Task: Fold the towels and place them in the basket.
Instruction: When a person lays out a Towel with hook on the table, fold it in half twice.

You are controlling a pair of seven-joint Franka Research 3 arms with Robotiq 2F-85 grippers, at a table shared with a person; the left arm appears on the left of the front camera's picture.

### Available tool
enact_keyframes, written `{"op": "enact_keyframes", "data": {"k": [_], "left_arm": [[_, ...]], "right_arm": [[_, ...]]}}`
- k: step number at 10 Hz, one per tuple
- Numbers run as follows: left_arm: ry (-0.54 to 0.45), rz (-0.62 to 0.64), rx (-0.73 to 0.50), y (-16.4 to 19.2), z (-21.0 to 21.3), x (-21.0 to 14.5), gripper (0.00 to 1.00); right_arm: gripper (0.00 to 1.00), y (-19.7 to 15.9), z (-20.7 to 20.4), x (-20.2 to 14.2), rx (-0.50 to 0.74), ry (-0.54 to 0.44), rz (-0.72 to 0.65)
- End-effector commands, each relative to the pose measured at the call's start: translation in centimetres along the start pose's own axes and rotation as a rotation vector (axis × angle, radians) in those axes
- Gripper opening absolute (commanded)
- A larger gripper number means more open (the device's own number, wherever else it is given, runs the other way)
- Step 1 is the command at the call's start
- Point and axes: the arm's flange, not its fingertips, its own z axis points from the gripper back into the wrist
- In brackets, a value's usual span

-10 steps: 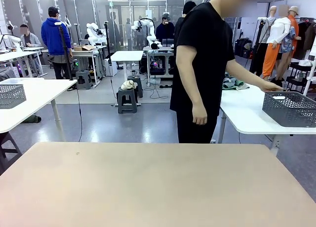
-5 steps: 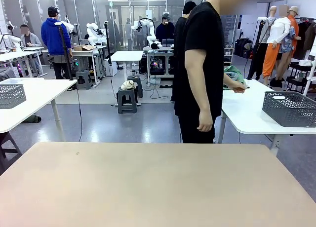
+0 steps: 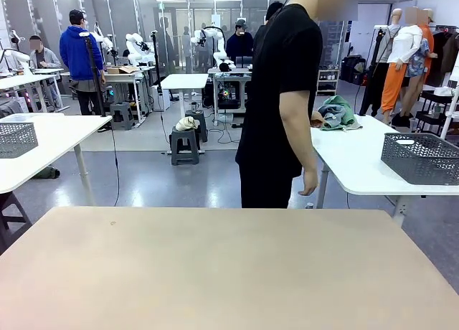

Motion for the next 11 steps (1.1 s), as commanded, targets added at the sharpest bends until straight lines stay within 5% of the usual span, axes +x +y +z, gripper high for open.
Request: {"op": "enact_keyframes", "data": {"k": [1, 11], "left_arm": [[-0.007, -0.001, 0.002, -0.05, 0.00, 0.09, 1.00], [-0.007, -0.001, 0.002, -0.05, 0.00, 0.09, 1.00]], "right_arm": [[1.00, 0.00, -0.01, 0.04, 0.002, -0.002, -0.002], [1.00, 0.00, -0.01, 0.04, 0.002, -0.002, -0.002]]}}
